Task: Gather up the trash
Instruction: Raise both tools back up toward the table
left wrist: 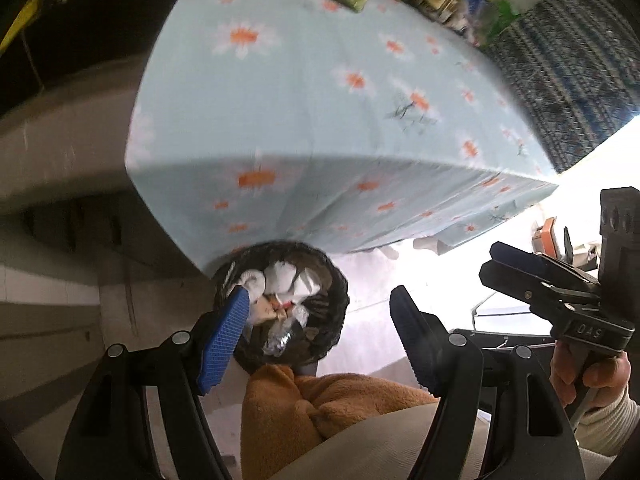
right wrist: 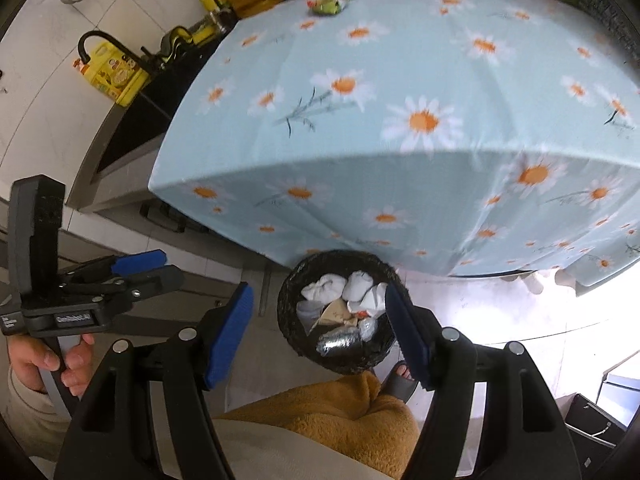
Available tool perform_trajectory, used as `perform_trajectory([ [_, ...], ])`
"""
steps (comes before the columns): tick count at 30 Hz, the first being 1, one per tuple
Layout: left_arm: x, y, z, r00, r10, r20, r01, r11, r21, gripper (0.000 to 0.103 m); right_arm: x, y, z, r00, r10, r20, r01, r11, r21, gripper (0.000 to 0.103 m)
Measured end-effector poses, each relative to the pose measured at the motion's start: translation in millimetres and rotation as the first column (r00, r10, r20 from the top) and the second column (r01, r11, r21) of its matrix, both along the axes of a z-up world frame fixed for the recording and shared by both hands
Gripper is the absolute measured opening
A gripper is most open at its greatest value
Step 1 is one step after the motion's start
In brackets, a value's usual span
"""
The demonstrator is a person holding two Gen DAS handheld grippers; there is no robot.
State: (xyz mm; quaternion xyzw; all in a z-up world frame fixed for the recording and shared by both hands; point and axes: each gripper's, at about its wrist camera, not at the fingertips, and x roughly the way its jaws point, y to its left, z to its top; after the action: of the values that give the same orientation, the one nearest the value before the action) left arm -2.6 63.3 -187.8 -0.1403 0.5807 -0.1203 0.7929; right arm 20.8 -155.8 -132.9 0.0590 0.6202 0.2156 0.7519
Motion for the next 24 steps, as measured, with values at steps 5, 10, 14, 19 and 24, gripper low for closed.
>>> perform_trajectory([
  [5,11,11,23,0.998,-0.012,0.055,0.012,1.000,-0.009,0.071,8,5,18,0.998,-0.030,0.060,0.030,1.000,-0.005,0.068],
  [10,17,16,46,0.993,-0.049,0.108,0.048,0.999,0.005,0.071,17,7,48,0.988,-0.065,0.141,0.067,0.998,-0.005,0.069],
  [14,22,24,61,0.989,-0.047,0.142,0.047,0.999,0.003,0.071,28,6,67,0.978,-0.085,0.193,0.087,0.996,-0.003,0.073],
  [19,28,36,76,0.983,-0.013,0.186,0.016,1.000,-0.012,0.071,49,9,86,0.966,-0.089,0.245,0.093,0.996,-0.008,0.073],
  [24,40,39,93,0.972,0.006,0.237,-0.004,1.000,-0.010,0.071,74,15,100,0.955,-0.074,0.287,0.082,0.996,-0.016,0.076],
])
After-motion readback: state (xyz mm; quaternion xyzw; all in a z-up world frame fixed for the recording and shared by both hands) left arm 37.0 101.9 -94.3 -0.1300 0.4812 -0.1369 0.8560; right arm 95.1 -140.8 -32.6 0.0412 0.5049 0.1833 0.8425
